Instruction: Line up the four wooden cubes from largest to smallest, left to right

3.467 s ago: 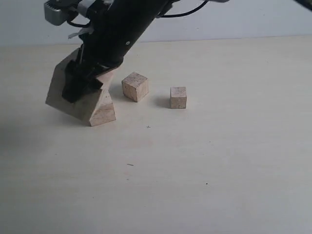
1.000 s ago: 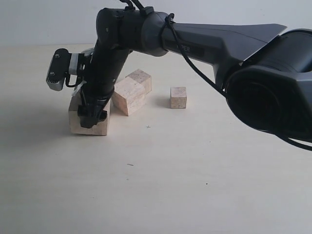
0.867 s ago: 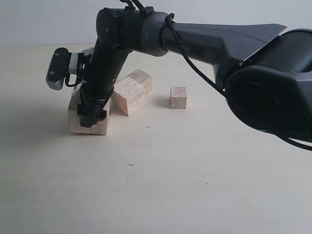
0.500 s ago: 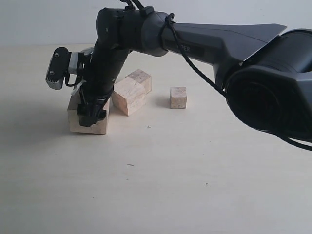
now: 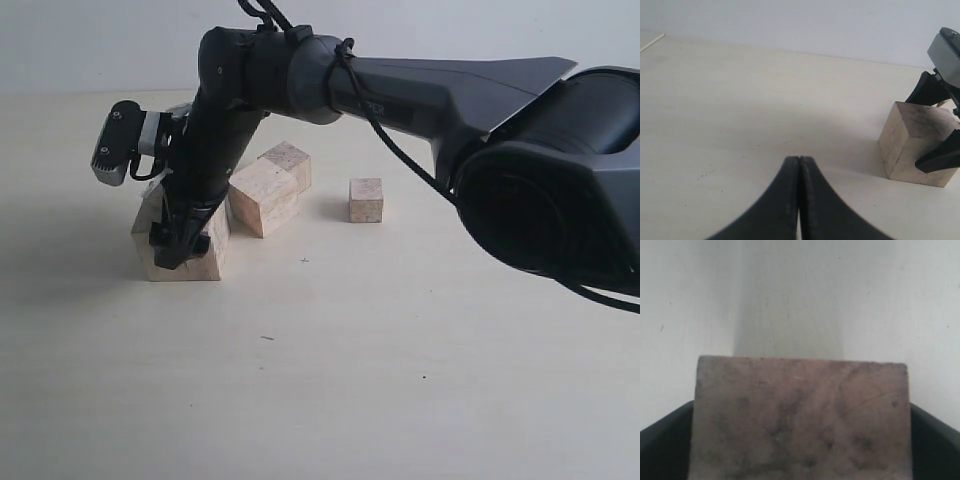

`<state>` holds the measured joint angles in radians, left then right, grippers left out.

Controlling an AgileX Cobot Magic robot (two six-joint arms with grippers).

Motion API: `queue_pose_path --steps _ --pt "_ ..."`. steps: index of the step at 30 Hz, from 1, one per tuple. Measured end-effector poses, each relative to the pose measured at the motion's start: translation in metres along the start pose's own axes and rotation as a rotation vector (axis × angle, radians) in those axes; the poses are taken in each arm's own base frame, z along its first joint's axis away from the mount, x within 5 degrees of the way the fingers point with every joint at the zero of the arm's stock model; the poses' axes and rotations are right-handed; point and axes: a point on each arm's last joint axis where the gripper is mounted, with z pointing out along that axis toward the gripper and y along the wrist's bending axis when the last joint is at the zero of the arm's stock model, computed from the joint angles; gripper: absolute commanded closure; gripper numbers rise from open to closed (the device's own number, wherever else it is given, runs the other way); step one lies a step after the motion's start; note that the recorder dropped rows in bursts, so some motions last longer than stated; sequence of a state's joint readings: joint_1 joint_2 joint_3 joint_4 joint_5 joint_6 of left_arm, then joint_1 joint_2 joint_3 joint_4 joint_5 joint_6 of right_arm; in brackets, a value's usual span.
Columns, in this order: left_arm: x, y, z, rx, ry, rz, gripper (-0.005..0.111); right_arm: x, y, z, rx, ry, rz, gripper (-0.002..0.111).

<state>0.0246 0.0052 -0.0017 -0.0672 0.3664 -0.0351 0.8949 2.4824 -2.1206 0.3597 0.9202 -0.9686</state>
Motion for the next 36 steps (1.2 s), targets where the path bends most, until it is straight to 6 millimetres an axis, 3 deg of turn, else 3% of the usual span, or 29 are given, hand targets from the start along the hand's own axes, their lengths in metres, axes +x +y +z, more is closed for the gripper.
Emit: queue_pose_path --steps 5,14,36 --pt "0.0 0.0 0.0 0.0 0.0 0.0 0.107 0.0 0.0 0.0 -0.003 0.002 0.002 0.012" --pt "0.0 0.0 0.0 0.0 0.0 0.0 0.107 -0.011 0.0 -0.03 0.024 -0.006 -0.031 0.012" --pt "0.001 0.0 0.0 0.0 0.002 0.0 0.107 -0.005 -0.002 -0.03 0.041 0.057 -0.07 0.012"
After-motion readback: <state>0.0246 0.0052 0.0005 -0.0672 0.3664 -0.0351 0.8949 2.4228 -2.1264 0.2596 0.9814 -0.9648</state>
